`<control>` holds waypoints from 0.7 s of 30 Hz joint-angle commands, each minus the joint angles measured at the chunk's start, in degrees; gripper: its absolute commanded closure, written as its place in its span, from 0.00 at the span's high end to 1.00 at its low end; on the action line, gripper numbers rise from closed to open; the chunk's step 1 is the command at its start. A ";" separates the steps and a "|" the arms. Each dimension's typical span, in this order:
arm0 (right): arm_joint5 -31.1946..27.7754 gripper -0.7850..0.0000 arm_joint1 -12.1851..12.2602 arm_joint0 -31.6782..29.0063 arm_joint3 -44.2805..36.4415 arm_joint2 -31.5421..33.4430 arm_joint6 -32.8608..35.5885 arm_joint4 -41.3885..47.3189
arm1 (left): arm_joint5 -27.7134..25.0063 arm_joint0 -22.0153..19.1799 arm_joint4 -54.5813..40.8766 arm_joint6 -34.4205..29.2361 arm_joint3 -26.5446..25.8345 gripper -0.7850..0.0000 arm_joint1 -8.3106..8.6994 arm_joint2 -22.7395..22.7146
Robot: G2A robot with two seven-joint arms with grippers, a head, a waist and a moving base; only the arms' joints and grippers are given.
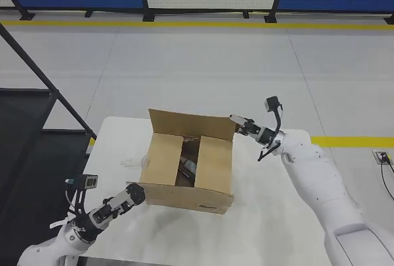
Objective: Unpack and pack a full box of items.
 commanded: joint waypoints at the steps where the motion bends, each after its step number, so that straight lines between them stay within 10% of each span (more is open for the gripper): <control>1: -0.56 1.00 0.36 -0.18 -1.06 0.37 1.34 0.33 | 0.13 -1.03 2.40 2.40 0.27 1.00 -0.11 1.19; 9: 0.76 1.00 2.09 -2.15 -8.32 1.50 7.79 0.95 | 0.11 -5.30 10.06 8.32 2.20 1.00 -0.56 6.29; 21: 18.97 1.00 4.60 -8.21 -24.29 2.01 13.26 -2.46 | -0.01 -12.75 17.97 11.02 7.72 1.00 -0.95 11.90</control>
